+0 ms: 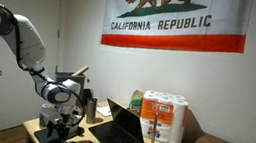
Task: Pick up the green lid from the table and place it on top of the jar on the left, place the jar inside the grey bin
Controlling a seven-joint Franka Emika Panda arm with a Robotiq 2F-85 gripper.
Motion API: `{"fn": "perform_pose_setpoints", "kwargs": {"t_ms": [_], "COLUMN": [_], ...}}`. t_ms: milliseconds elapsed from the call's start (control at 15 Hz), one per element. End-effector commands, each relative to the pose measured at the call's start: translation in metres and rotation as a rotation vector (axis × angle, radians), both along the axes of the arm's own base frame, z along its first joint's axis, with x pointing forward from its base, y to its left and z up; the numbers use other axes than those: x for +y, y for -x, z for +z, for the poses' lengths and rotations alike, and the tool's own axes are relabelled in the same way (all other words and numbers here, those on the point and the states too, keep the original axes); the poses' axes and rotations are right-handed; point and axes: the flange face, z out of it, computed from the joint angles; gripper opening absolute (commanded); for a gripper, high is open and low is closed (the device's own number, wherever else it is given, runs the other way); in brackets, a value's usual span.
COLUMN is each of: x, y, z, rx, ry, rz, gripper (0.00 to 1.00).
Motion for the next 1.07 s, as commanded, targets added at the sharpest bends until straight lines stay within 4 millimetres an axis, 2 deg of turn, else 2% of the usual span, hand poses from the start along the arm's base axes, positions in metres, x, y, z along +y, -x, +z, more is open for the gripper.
{"fn": "perform_pose_setpoints", "kwargs": {"t_ms": [0, 600, 1000], "x": [0.000, -0.006, -0.010], "y": [-0.007, -0.009, -0.008], "z": [-0.008, -0.030, -0.034], "rx": [-0.026, -0.046, -0.052], "ry": [-0.011, -0.009, 0.000], "rz": [-0.015, -0.042, -0.052], "gripper": [1.00, 1.00, 1.00]}}
